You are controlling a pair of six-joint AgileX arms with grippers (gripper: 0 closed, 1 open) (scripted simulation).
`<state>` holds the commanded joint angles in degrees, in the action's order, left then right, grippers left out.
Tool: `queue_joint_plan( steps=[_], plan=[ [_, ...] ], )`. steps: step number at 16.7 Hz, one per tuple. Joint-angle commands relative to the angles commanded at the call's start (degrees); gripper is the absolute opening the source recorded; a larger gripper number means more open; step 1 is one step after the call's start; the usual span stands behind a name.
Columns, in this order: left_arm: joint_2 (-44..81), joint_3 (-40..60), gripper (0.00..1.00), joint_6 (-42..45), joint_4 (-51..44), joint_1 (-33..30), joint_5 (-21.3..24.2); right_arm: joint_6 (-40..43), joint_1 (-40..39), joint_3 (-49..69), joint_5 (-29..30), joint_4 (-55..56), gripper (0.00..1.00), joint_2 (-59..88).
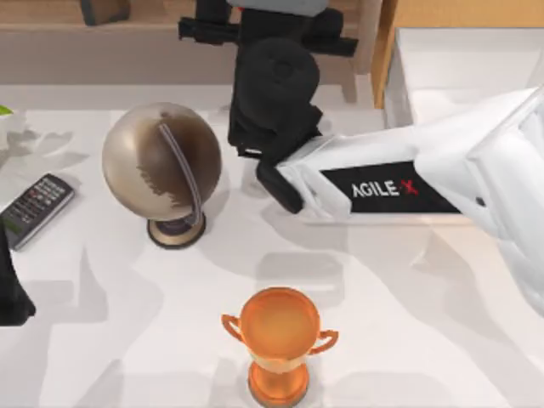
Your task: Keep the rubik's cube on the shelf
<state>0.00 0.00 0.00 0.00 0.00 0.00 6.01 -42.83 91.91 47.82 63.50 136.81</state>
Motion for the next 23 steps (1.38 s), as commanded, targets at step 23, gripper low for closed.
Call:
queue_joint_plan(
  steps=[23],
  plan=[
    [0.0,0.0,1.0,0.0,0.0,0.0,0.0,-1.7,4.0,15.4,-6.0,-14.1,0.0,6.8]
  ],
)
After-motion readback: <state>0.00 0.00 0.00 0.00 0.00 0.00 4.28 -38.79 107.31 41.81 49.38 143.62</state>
